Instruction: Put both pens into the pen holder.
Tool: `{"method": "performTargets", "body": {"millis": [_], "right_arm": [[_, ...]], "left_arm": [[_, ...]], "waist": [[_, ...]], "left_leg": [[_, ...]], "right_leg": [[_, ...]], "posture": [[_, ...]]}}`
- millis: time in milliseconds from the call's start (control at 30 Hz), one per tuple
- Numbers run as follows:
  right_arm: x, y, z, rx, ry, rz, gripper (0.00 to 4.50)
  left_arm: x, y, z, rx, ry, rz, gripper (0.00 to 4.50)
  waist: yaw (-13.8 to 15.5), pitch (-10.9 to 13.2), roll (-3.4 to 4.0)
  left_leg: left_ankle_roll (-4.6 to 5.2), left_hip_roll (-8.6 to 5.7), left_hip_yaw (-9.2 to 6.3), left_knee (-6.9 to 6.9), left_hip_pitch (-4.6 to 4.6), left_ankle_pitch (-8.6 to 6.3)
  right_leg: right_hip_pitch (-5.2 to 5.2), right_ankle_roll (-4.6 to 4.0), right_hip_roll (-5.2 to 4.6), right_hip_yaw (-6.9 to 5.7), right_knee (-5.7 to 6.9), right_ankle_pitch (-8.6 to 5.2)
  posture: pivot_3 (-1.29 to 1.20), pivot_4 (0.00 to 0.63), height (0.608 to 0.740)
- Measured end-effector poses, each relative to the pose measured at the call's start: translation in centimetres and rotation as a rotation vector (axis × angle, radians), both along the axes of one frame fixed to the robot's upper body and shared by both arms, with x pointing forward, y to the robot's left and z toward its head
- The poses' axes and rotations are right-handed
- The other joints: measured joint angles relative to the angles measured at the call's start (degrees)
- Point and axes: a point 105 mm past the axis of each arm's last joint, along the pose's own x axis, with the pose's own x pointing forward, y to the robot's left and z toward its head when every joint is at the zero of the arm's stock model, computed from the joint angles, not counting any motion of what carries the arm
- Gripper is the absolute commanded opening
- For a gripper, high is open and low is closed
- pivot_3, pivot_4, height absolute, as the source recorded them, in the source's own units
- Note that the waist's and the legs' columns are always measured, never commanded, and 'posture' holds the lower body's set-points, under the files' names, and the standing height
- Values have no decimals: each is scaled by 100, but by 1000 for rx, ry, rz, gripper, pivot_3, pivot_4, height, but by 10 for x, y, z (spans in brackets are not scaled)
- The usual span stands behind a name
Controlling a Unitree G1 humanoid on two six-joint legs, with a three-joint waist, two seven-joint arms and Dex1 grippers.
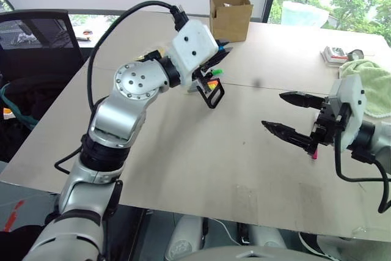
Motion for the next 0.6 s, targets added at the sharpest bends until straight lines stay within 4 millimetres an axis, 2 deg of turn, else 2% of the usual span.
{"method": "performTargets", "body": {"millis": [200, 367, 600], "right_arm": [[0, -1, -3, -1, 10, -6, 4473], [-2, -1, -5, -3, 15, -15, 4473], [-3, -1, -5, -2, 15, -21, 4473]], "left_arm": [[-4, -9, -3, -5, -11, -83, 0], [-1, -11, -7, -3, 3, -84, 0], [15, 1, -18, 54, 17, 19, 0]], "waist": [[-5, 0, 0], [-7, 0, 0], [-8, 0, 0]], "left_leg": [[0, 0, -2, 2, -4, 0], [1, 0, -3, 3, -4, 0], [1, 0, -3, 4, -3, 0]], "right_leg": [[-2, 0, -1, -1, 1, 0], [-3, 0, 0, -3, 4, 0], [-3, 1, 3, -3, 8, 0]], "posture": [[0, 150, 740], [0, 150, 740], [0, 150, 740]]}}
